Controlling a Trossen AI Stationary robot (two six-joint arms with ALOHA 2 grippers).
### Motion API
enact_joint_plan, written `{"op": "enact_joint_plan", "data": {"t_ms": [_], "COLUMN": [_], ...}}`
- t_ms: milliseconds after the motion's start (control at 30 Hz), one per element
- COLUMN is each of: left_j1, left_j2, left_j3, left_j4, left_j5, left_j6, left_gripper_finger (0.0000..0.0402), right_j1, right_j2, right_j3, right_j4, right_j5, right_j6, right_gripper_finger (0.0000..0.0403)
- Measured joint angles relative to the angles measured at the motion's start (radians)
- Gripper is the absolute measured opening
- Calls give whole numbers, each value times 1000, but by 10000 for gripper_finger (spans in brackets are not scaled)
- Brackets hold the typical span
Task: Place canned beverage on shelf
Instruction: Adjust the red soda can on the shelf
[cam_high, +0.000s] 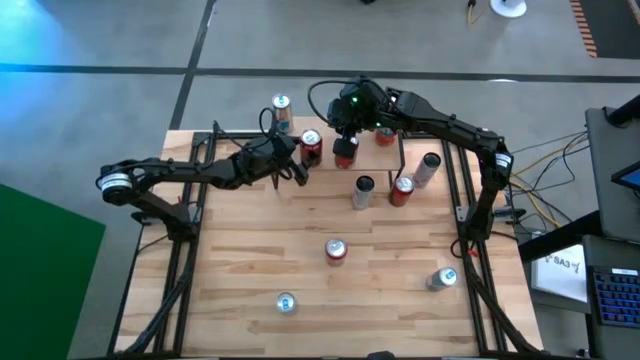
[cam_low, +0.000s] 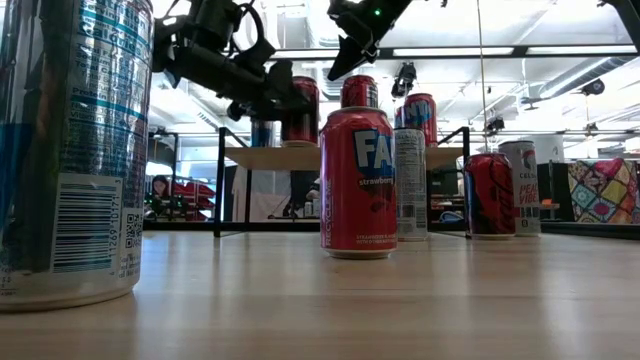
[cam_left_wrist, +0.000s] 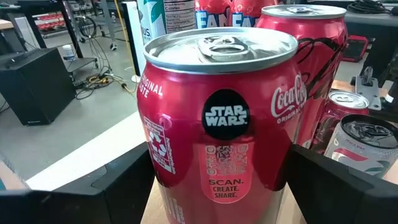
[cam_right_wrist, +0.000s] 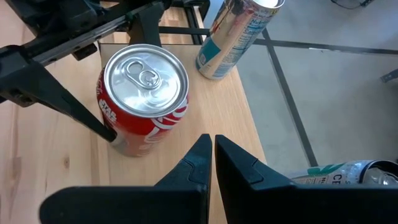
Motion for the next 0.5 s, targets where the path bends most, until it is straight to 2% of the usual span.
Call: {"op": "enact_joint_plan", "data": {"t_ms": [133, 500], "left_j1": [0, 0], "left_j2": [-1, -2], "left_j3": [0, -3], "left_j4": [-13, -60], "left_j5": [0, -8], "left_j6": [-6, -2], "left_gripper_finger": [318, 374], "right_j1": [0, 0], "right_j2": [0, 0], "right_j3": [0, 0], "right_j4": [0, 0], "right_j5": [0, 0], "right_j6": [3, 7], "right_gripper_finger": [12, 12]}}
